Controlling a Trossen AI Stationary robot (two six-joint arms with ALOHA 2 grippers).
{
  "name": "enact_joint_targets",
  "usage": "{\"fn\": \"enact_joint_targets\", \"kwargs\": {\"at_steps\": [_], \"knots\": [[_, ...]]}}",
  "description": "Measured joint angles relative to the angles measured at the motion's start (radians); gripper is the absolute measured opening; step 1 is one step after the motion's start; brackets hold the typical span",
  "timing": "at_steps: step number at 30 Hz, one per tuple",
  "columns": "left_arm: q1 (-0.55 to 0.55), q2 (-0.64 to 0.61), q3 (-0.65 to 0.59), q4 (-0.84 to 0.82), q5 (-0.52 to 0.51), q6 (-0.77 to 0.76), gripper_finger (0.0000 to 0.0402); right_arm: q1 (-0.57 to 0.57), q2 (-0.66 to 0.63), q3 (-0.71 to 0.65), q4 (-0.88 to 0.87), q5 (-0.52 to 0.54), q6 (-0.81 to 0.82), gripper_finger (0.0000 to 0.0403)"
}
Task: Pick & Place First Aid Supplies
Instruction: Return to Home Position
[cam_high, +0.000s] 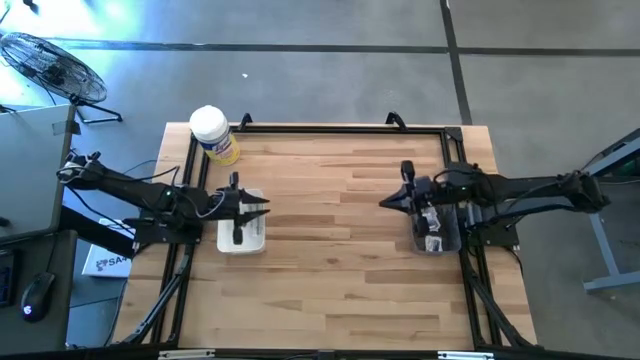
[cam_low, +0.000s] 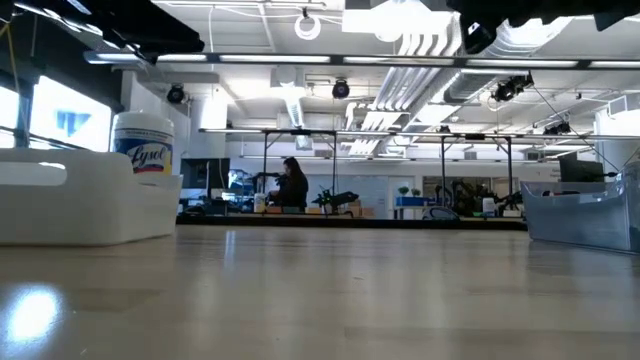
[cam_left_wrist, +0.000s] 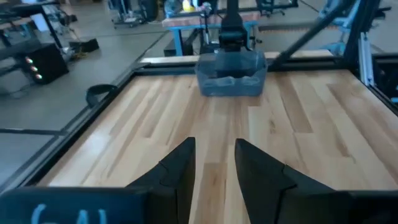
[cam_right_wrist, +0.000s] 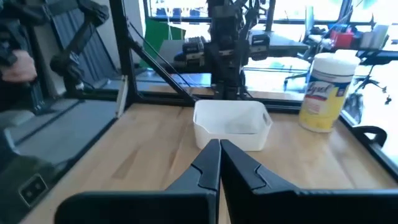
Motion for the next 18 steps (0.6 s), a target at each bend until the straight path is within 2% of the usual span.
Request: {"fn": "enact_joint_targets", "kwargs": {"at_steps": [4,7,12,18], "knots": [[0.000,-0.045,0.000,0.000,0.017,-0.004,0.0110,0.000,-0.049,-0.056,0.032,-0.020,-0.007,0.0002],[0.000,-0.084,0.000,-0.019,0.054,-0.005,0.0110,0.000,-0.095,-0.166,0.114,-0.023,0.017,0.0001],[0.000,-0.138,-0.021,-0.022,0.052,-0.005,0.0110,0.000,-0.193,-0.328,0.259,-0.010,0.062,0.0002],[0.000,-0.219,-0.111,-0.007,0.025,-0.029,0.0110,-0.001,-0.377,-0.419,0.217,-0.009,0.090,0.0002]]}}
